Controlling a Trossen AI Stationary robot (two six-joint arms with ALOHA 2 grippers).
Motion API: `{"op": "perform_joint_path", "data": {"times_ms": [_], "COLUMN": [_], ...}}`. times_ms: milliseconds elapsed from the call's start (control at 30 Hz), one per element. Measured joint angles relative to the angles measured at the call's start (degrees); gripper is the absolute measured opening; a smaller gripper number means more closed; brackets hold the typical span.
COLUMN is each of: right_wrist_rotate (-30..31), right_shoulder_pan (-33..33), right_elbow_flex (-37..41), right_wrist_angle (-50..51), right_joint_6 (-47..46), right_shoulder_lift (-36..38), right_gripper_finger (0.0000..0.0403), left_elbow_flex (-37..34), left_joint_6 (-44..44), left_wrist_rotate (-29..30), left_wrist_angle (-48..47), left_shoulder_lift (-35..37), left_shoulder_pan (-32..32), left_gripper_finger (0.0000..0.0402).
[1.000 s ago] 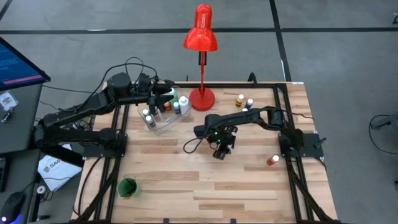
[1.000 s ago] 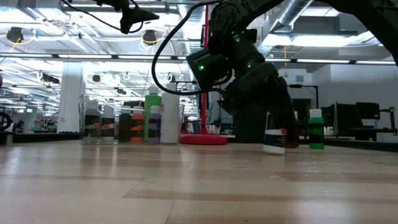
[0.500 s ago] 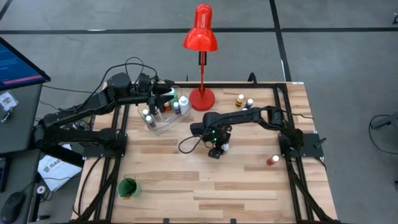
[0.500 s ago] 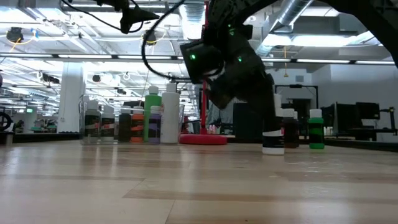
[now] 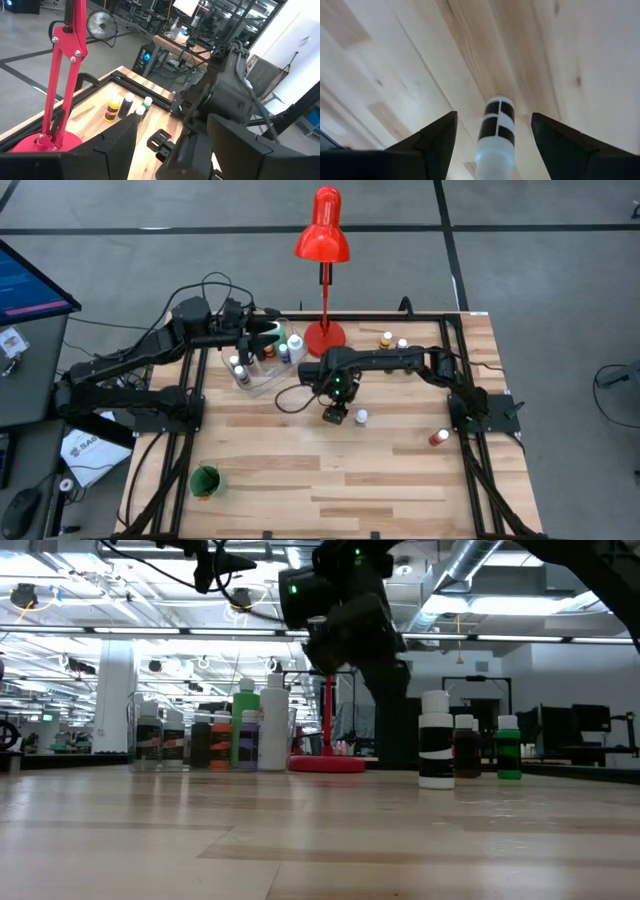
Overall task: Pick & Place Paint Supplies
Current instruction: Put the white paint bottle into the transparent bin
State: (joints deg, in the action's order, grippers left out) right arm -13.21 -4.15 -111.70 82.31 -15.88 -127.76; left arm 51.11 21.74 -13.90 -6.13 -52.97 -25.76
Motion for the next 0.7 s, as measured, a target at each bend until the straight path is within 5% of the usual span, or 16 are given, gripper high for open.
{"op": "perform_joint_path", "data": {"times_ms": [167, 467, 700], "right_wrist_rotate": [1.7, 14.6, 24.3], "right_shoulder_pan": [-1.2, -1.4, 5.1], "right_elbow_flex": [-5.8, -8.1, 0.7], "right_wrist_angle": [0.0, 0.9, 2.8], "right_joint_6": [0.0, -3.9, -12.2], "right_shoulder_lift": [3.4, 21.0, 35.7], "right_gripper_finger": [0.0251, 0.0249, 0.0249], "left_elbow_flex": [0.0, 0.0, 0.0], "left_joint_6": [0.0, 0.0, 0.0], "left_wrist_rotate": [0.0, 0.0, 0.1], "left_wrist_angle": [0.0, 0.3, 0.3], "left_shoulder_lift": [0.0, 0.0, 0.0], "left_shoulder_pan": [0.0, 0.0, 0.0], "left_gripper_finger": [0.0231, 0.0231, 0.0231]}}
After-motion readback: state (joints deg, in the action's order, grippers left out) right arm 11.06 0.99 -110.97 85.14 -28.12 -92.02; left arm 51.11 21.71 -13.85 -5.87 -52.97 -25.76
